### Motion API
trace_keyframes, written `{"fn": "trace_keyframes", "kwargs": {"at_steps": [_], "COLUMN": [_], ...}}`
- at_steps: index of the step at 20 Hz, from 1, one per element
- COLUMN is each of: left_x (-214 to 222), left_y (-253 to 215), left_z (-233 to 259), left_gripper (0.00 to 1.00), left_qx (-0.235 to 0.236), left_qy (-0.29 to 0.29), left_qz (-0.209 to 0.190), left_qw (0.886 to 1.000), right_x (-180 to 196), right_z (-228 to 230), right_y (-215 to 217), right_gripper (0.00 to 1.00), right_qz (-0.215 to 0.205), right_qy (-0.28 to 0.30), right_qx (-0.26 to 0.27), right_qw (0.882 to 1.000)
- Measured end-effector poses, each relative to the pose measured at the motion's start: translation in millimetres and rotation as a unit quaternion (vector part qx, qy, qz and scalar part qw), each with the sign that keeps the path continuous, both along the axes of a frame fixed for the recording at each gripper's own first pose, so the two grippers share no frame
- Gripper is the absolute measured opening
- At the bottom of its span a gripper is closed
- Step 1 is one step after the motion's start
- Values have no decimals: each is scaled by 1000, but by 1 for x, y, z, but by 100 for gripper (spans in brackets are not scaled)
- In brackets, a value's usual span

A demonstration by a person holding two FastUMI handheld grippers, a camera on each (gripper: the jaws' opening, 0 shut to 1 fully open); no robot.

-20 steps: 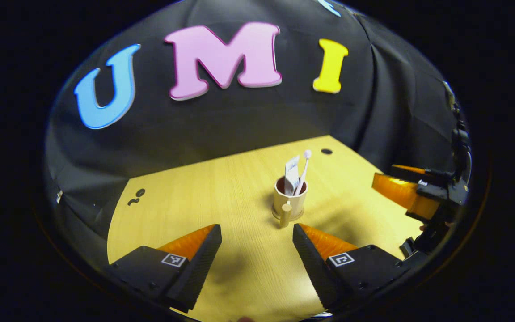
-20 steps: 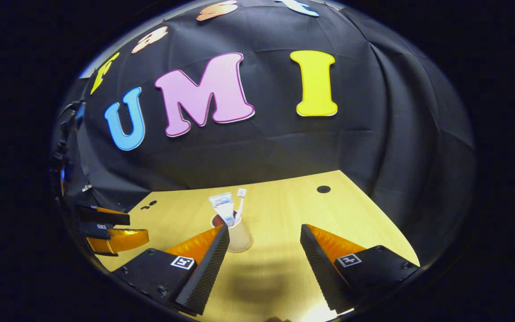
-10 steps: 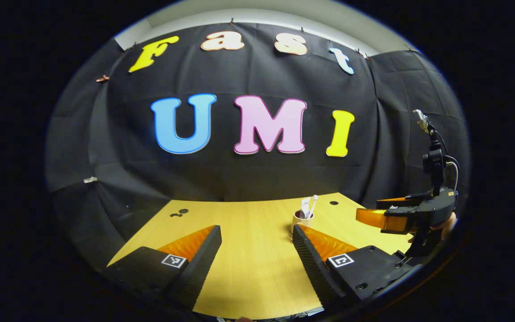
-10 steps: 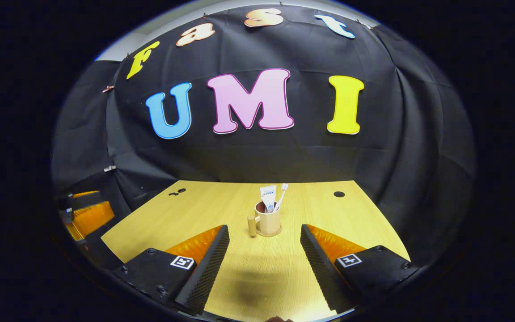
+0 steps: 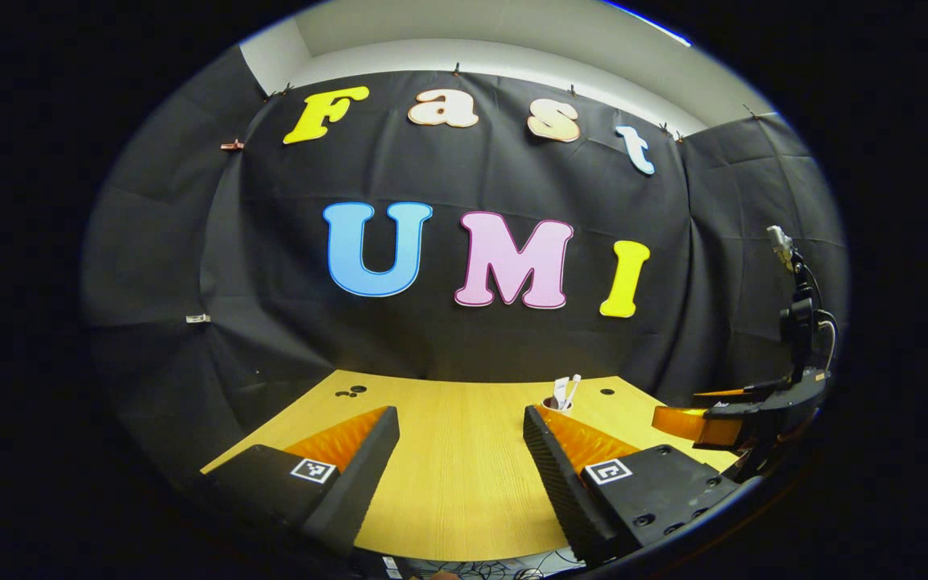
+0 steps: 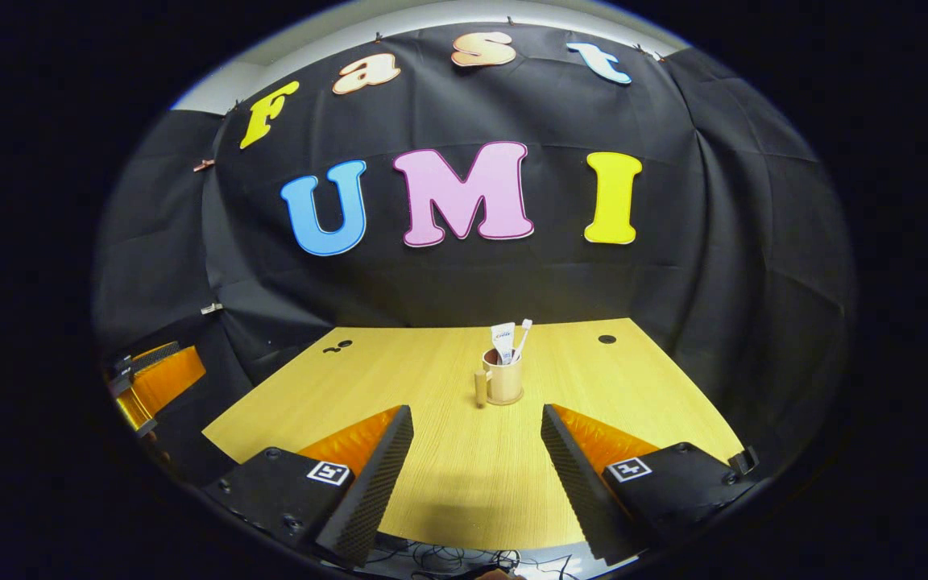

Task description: Put the toothbrush and toothpaste on the desktop into the cup, then pick up the cup and place it on the coaster on the desktop.

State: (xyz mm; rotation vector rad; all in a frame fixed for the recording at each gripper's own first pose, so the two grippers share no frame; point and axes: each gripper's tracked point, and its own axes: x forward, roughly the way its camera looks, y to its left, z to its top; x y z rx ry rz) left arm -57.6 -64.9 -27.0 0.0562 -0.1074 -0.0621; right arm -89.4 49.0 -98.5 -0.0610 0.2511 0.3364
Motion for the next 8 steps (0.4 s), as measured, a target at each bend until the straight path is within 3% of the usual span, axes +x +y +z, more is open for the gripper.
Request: {"fn": "trace_keyframes", "kwargs": {"at_steps": [8], "left_x": [-5], "left_y": [0], "left_z": [-1], "left_gripper": [96], "left_qx": [3], "left_qy": [1], "left_qz": [-31], "left_qw": [1000], "right_x": [-27], "right_z": [-2], "right_y": [15], "right_gripper": [99], "right_qz": [1], "right_qy": [-9], "right_qx": [-5], "right_qw": [1000]}}
